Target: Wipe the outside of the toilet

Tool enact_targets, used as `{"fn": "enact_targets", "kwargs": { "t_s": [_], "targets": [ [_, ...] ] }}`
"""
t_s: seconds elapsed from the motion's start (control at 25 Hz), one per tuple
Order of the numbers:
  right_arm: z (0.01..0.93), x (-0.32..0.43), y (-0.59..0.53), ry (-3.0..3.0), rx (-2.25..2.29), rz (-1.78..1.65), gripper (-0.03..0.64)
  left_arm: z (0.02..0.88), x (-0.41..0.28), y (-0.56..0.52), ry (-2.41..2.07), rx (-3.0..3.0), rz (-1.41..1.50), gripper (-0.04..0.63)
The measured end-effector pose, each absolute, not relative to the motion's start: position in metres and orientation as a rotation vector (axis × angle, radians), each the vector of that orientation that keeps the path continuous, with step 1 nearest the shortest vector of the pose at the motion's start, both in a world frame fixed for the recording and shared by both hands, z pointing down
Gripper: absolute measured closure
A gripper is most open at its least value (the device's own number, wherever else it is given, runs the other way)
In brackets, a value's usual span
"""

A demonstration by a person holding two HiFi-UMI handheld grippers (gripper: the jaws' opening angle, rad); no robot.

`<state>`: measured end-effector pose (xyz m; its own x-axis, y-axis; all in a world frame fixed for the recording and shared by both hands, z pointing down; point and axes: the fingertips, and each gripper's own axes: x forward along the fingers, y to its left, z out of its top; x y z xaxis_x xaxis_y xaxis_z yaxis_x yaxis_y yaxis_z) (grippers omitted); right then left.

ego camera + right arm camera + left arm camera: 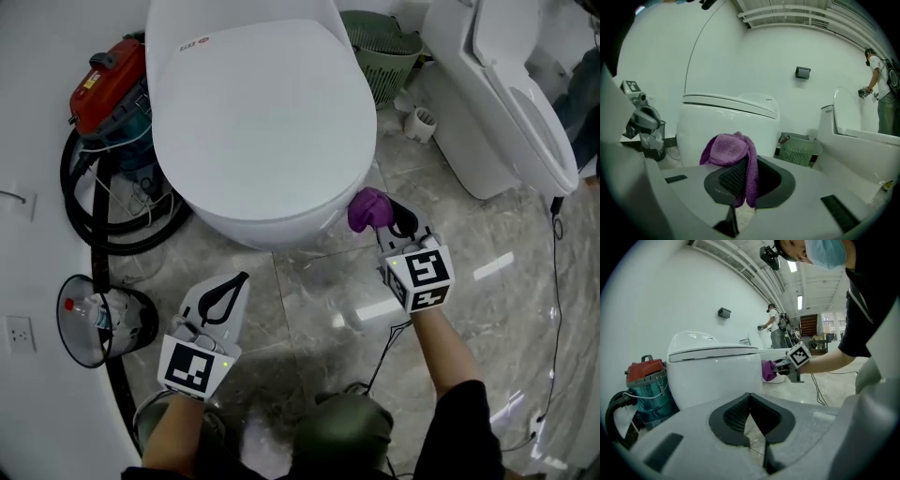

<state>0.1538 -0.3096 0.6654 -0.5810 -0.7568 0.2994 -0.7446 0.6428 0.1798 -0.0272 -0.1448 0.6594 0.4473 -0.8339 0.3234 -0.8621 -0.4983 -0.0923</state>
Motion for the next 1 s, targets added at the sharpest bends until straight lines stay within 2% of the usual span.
{"fn": "enact_targets", "kwargs": {
  "t_s": [0.48, 0.76, 1.0],
  "targets": [
    [0.670, 0.192, -0.373, -2.392, 1.410, -0.001, 0.577, 0.651, -0.005, -0.120, -1.431, 2.645, 0.520, 0.592],
    [0.664, 0.190, -0.294, -2.433, 1.330, -0.103, 0.577, 0.652, -0.016, -0.128, -1.444, 2.630, 0.426, 0.592],
    [0.707, 0.124, -0.201, -2.584, 1.015, 0.010, 0.577, 0.657, -0.037, -0.127, -1.431, 2.600, 0.435, 0.592]
  ]
}}
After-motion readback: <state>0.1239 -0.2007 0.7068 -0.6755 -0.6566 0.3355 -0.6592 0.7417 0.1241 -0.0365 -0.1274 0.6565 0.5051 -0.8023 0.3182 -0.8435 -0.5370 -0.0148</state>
